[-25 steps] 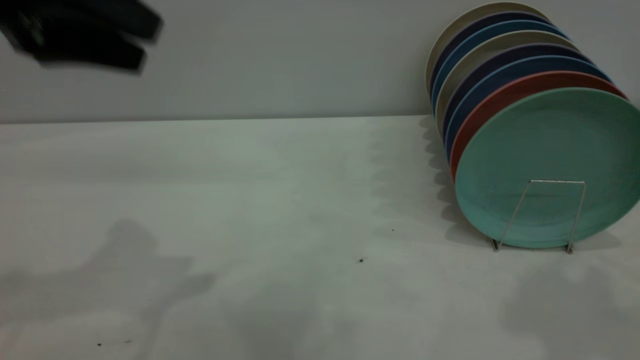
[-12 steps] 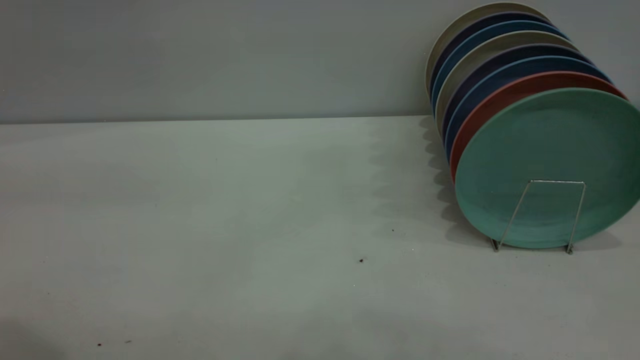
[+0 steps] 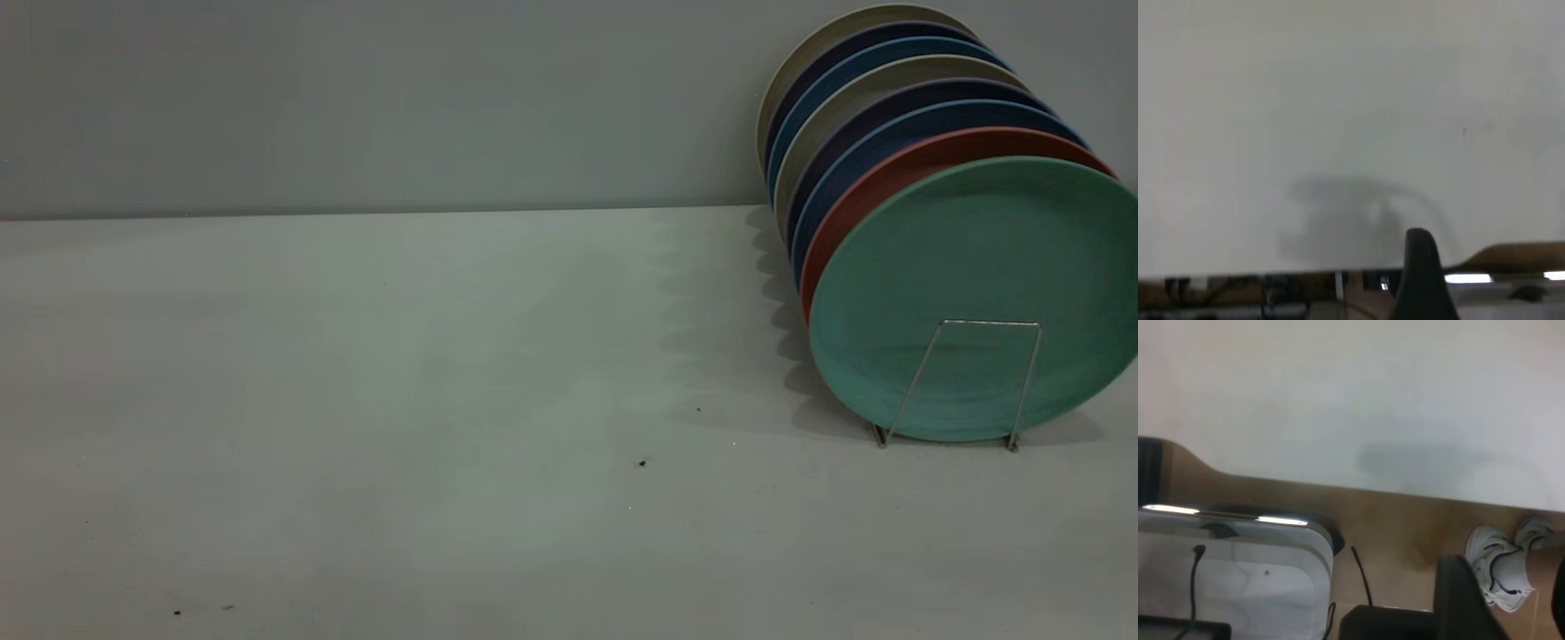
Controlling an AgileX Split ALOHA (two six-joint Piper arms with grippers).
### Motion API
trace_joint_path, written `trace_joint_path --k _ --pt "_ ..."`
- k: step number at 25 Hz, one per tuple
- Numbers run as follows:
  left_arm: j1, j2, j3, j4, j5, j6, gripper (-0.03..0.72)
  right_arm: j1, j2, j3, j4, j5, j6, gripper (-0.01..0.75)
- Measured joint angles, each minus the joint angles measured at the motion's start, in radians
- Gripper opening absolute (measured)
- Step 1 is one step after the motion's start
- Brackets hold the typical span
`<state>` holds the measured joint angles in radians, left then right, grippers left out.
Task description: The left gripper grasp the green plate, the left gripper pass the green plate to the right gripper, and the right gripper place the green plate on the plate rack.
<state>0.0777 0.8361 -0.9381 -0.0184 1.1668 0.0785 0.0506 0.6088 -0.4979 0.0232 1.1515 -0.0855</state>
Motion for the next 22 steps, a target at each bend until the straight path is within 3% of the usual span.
trace_joint_path --k 10,22 --pt "0.000 -0.122 0.284 -0.001 -0.002 -0.012 0.568 0.015 -0.177 0.026 -0.023 -0.035 0.036 0.353" --pt "0.000 -0.319 0.413 -0.003 -0.011 0.005 0.568 0.019 -0.428 0.026 -0.035 -0.029 0.046 0.353"
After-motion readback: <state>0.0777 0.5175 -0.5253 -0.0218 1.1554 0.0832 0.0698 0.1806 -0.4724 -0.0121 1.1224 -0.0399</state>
